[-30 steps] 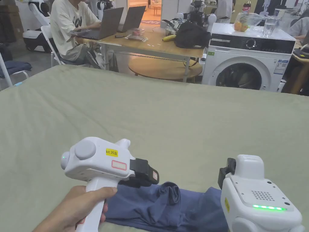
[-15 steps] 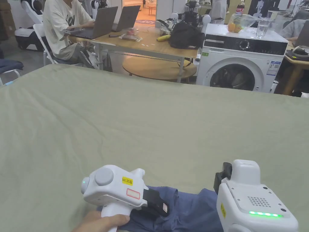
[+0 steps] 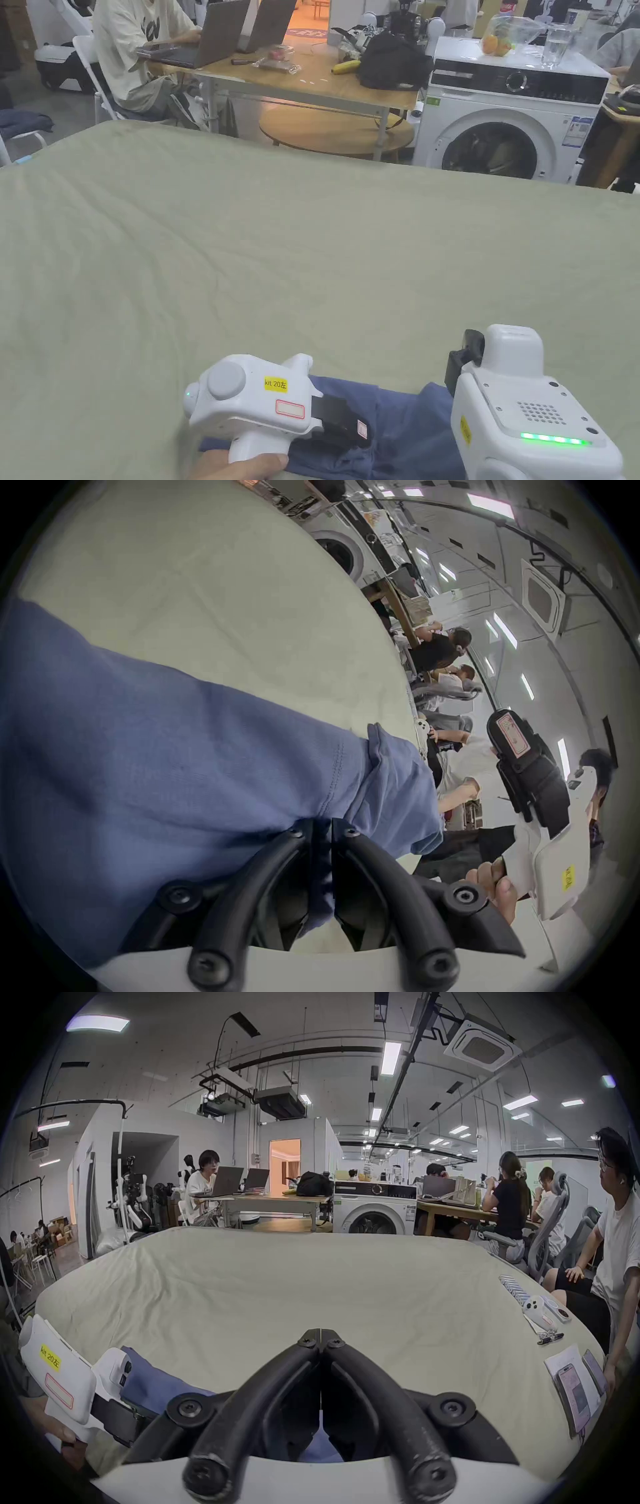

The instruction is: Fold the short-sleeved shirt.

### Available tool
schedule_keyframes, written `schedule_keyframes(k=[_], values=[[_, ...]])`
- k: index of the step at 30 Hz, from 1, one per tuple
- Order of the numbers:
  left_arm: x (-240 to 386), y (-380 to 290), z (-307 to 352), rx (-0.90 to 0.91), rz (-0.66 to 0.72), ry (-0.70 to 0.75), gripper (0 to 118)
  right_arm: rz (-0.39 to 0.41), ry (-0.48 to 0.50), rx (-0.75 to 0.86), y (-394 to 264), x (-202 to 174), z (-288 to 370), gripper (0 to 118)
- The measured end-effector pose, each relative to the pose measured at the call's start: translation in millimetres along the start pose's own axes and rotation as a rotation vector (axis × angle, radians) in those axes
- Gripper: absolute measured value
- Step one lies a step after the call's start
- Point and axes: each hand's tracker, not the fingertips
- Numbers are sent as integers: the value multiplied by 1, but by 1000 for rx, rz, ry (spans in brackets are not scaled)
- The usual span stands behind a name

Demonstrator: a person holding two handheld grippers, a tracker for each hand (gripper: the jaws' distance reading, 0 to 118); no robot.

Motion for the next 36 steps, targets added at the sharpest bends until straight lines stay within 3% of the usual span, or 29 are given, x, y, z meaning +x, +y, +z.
schedule_keyframes(k=[3,8,10,14,19,23,25,28,30,31,32,36], values=[[-3,5,5,8,26,-18,10,-5,1,-1,0,-2,-1,0],[4,17,58,55,-4,-11,55,-10,1,15,6,-3,2,0],[-2,22,88,86,10,16,61,-3,3,20,9,-3,3,0],[-34,31,143,163,7,25,63,6,4,26,12,-5,3,0],[-70,27,165,168,10,87,63,0,12,15,11,-10,1,0],[-99,19,141,60,40,16,63,5,18,9,9,-15,1,0],[-106,12,129,79,34,-108,63,2,20,8,9,-15,1,0],[-114,11,112,113,84,-223,61,-1,20,3,8,-16,2,0],[-113,8,105,127,86,-235,39,-1,19,2,8,-16,3,0],[-110,5,104,131,87,-204,20,0,18,1,8,-16,3,0],[-110,4,102,135,95,-137,9,-1,18,1,9,-16,4,0],[-92,-1,111,153,103,-134,5,7,13,13,11,-16,4,0]])
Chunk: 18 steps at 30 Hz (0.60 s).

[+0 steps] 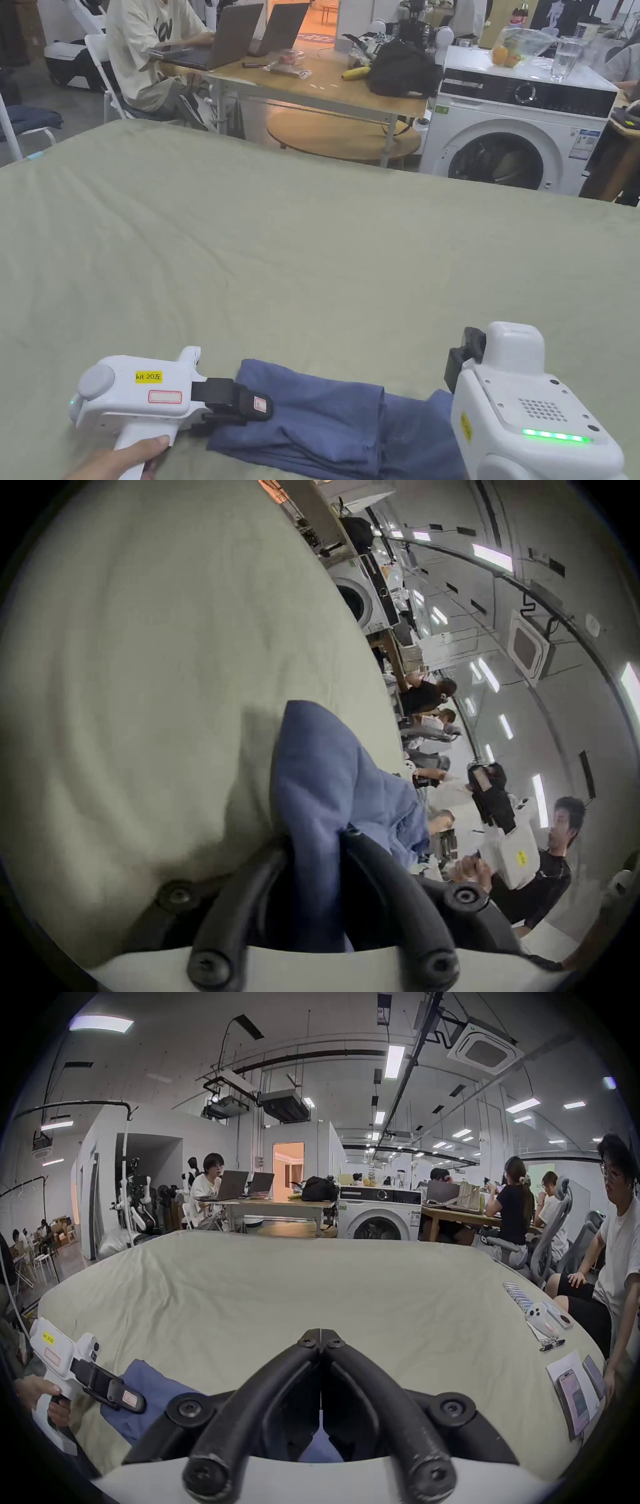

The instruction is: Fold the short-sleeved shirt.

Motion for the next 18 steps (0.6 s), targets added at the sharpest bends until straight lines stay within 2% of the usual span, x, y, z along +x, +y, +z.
schedule_keyframes(k=[1,7,12,18], values=[[6,-1,2,-3,-22,52,5,-1,-1,6,1,0,0,0],[24,17,31,27,-86,40,4,0,-8,40,7,-4,1,0],[53,23,90,84,-115,105,4,17,1,64,10,-12,2,0],[83,28,126,129,-140,295,4,43,11,86,11,-25,0,0]])
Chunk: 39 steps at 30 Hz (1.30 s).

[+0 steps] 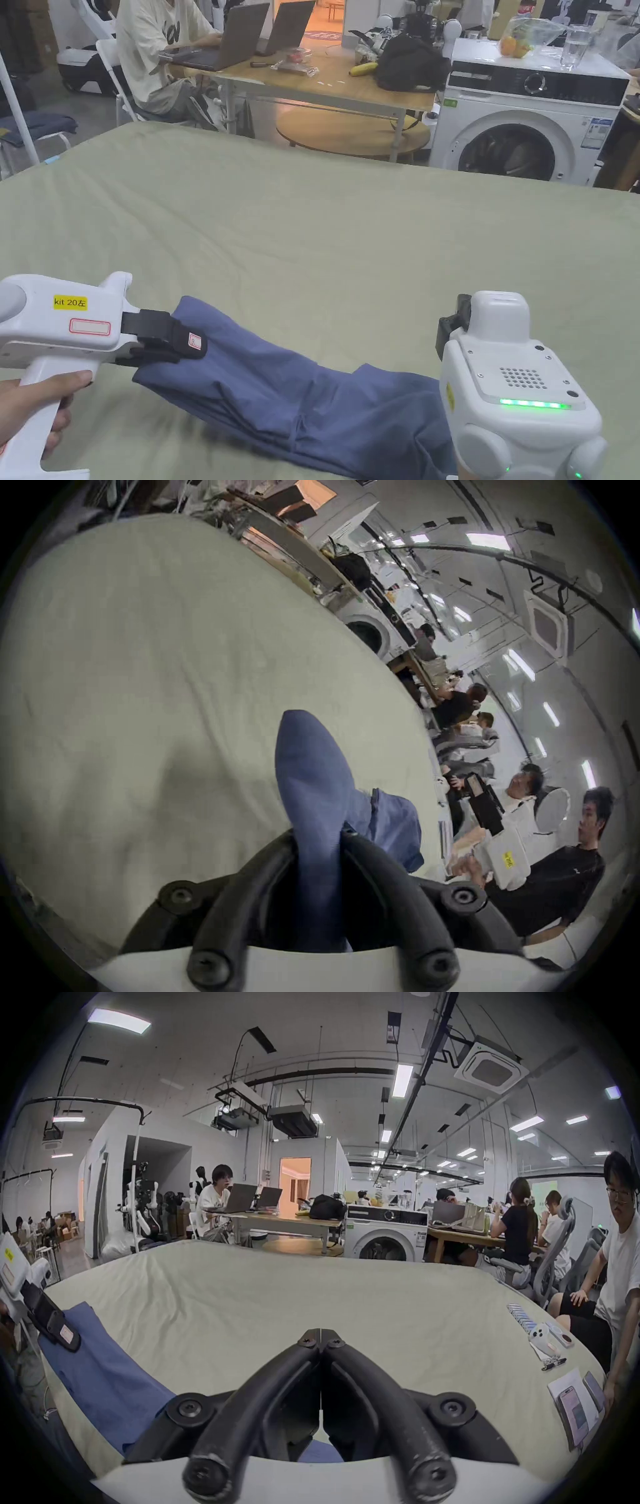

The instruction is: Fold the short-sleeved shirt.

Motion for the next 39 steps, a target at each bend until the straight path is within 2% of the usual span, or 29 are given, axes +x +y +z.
schedule_keyframes(k=[5,13,17,20,28,30,33,35,39], values=[[41,2,-9,-36,-46,80,4,-9,6,-13,-2,0,1,0],[123,-5,-52,-109,-138,53,4,-8,-42,12,0,16,7,0],[161,-16,-94,-176,-200,81,4,-23,-67,24,2,27,12,0],[180,-24,-132,-227,-194,86,4,-29,-79,23,1,35,15,0],[205,-55,-239,-352,-234,183,4,-41,-112,10,-5,54,22,0],[209,-65,-254,-384,-246,221,11,-42,-124,3,-7,58,22,0],[202,-70,-262,-389,-158,166,37,-47,-133,-4,-9,63,23,0],[200,-68,-254,-394,-126,106,50,-48,-136,-8,-9,66,23,0],[205,-60,-222,-410,-104,33,51,-45,-136,-9,-9,69,25,0]])
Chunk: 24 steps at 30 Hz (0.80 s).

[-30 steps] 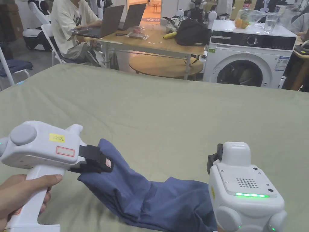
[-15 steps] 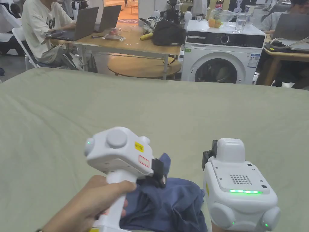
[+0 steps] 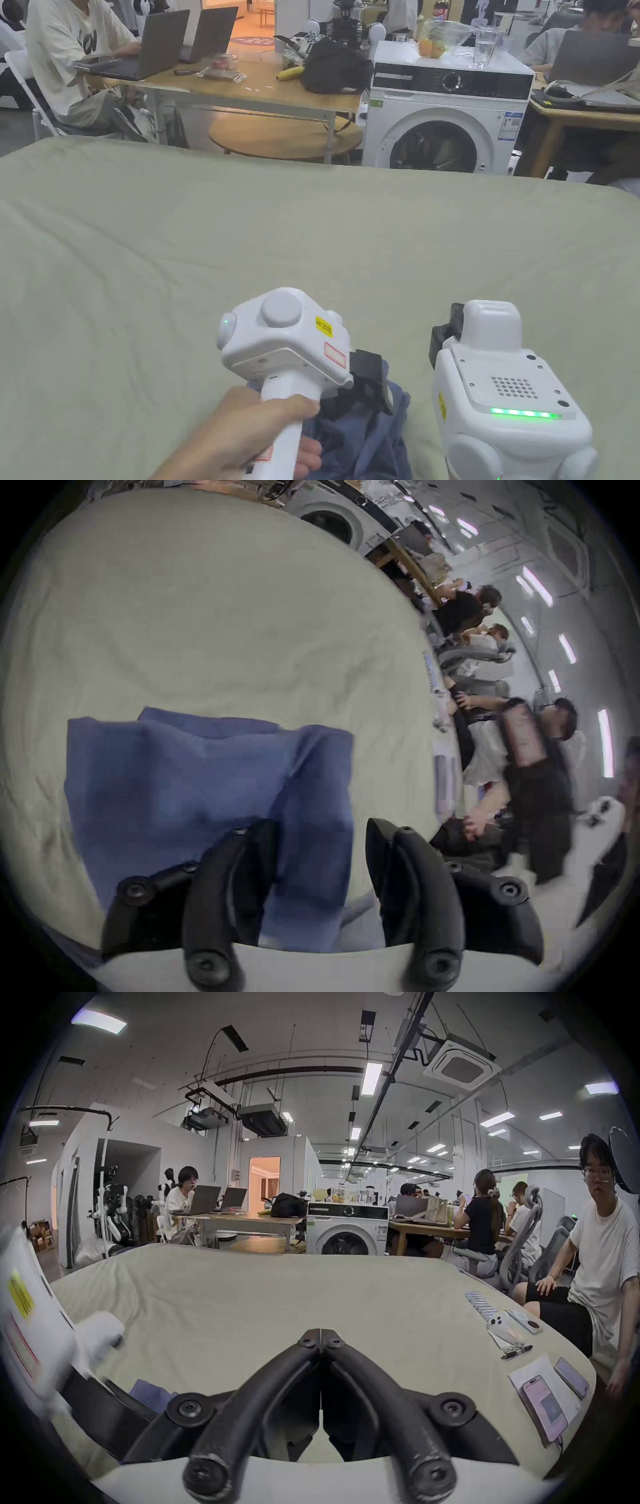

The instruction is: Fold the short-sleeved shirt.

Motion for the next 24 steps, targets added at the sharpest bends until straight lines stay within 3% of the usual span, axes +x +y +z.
schedule_keyframes(k=[4,6,8,10,14,16,19,24], values=[[-4,-3,38,77,19,-185,50,-1,-2,0,0,2,1,0],[-7,-4,46,126,-14,-175,33,-7,-2,-5,0,4,1,0],[-14,-2,38,123,-57,-63,10,-11,-4,-10,-1,5,0,0],[-23,-2,20,117,-26,6,8,-13,-6,-13,-3,6,0,0],[-35,-9,-25,-16,9,-191,6,-17,-5,-22,-5,7,1,0],[-33,-14,-45,-44,-17,-222,6,-20,-6,-27,-7,8,0,0],[-36,-20,-73,-47,-24,-132,2,-25,-8,-35,-9,9,-1,0],[-45,-26,-88,11,-52,-145,0,-34,-11,-39,-9,11,-2,0]])
